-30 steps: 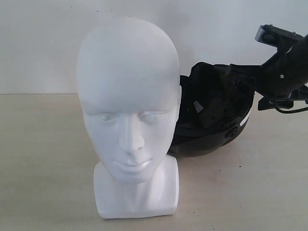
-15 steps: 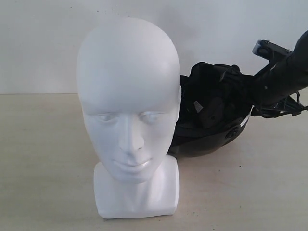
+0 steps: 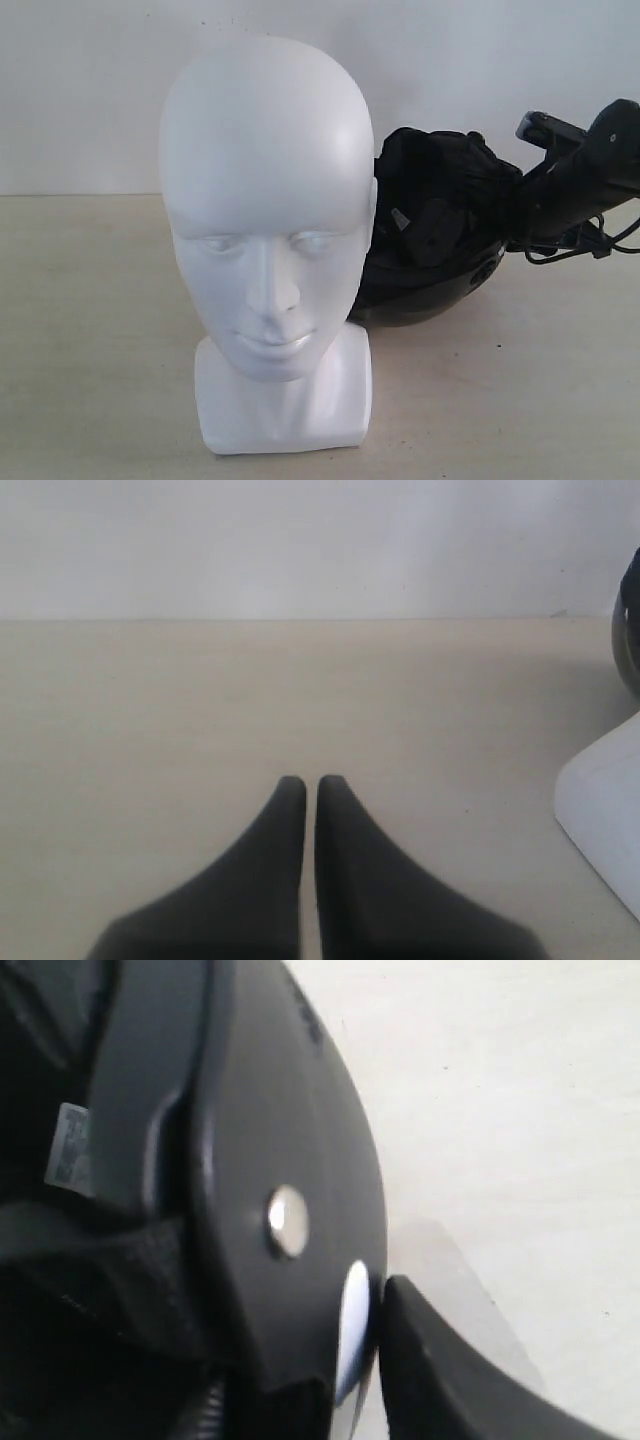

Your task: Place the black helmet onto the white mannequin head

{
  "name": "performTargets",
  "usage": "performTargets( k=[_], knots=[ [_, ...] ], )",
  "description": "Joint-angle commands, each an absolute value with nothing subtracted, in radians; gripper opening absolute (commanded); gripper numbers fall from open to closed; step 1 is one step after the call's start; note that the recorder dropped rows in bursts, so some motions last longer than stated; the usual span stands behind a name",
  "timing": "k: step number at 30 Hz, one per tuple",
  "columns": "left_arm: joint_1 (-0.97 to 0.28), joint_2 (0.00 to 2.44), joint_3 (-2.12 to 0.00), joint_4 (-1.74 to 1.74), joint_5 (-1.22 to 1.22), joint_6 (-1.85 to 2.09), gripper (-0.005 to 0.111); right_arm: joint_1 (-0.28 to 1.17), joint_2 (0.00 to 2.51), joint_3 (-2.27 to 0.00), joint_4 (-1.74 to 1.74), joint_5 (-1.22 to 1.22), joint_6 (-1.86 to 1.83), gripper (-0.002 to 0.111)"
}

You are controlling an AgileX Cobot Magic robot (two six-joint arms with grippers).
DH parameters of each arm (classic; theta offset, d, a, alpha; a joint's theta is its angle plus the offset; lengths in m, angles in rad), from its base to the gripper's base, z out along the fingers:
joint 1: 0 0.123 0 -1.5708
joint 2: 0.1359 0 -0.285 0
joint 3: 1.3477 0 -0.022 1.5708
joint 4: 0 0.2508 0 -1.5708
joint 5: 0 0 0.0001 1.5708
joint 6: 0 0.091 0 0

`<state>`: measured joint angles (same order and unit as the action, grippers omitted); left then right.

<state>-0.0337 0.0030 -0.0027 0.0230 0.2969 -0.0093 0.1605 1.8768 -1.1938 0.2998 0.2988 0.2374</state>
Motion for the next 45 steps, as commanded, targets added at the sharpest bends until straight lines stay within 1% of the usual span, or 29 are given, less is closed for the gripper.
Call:
performTargets(
  k=[1, 6, 10, 16, 18, 23, 26, 28, 29, 30, 31, 32, 35, 45],
  knots=[
    [-0.031, 0.000, 0.000, 0.017, 0.296, -0.007, 0.004, 0.158, 1.856, -1.199, 0.277, 0.317, 0.201, 0.000],
    [-0.031, 0.000, 0.000, 0.017, 0.296, -0.007, 0.004, 0.119, 1.800, -1.199, 0.205, 0.394, 0.201, 0.000],
    [-0.031, 0.000, 0.000, 0.017, 0.296, -0.007, 0.004, 0.057, 1.726, -1.199, 0.117, 0.536, 0.152, 0.000],
    [-0.031, 0.000, 0.000, 0.017, 0.296, -0.007, 0.004, -0.015, 1.636, -1.199, 0.121, 0.746, -0.259, 0.000],
    [-0.031, 0.000, 0.000, 0.017, 0.296, -0.007, 0.004, -0.032, 1.624, -1.199, 0.112, 0.799, -0.302, 0.000],
    [-0.031, 0.000, 0.000, 0.017, 0.296, -0.007, 0.004, -0.040, 1.616, -1.197, 0.087, 0.834, -0.356, 0.000],
    [-0.031, 0.000, 0.000, 0.017, 0.296, -0.007, 0.004, -0.040, 1.616, -1.159, 0.147, 0.744, -0.371, 0.000],
    [-0.031, 0.000, 0.000, 0.017, 0.296, -0.007, 0.004, -0.040, 1.616, -1.120, 0.152, 0.703, -0.401, 0.009],
    [-0.031, 0.000, 0.000, 0.017, 0.296, -0.007, 0.004, -0.040, 1.616, -1.106, 0.152, 0.684, -0.401, 0.021],
    [-0.031, 0.000, 0.000, 0.017, 0.296, -0.007, 0.004, -0.040, 1.616, -1.106, 0.152, 0.682, -0.401, 0.030],
    [-0.031, 0.000, 0.000, 0.017, 0.296, -0.007, 0.004, -0.040, 1.614, -1.106, 0.152, 0.677, -0.401, 0.045],
    [-0.031, 0.000, 0.000, 0.017, 0.296, -0.007, 0.004, -0.040, 1.611, -1.106, 0.150, 0.679, -0.401, 0.054],
    [-0.031, 0.000, 0.000, 0.017, 0.296, -0.007, 0.004, -0.040, 1.595, -1.106, 0.146, 0.681, -0.401, 0.054],
    [-0.031, 0.000, 0.000, 0.017, 0.296, -0.007, 0.004, -0.040, 1.484, -1.110, 0.048, 0.785, -0.230, 0.054]
  ],
)
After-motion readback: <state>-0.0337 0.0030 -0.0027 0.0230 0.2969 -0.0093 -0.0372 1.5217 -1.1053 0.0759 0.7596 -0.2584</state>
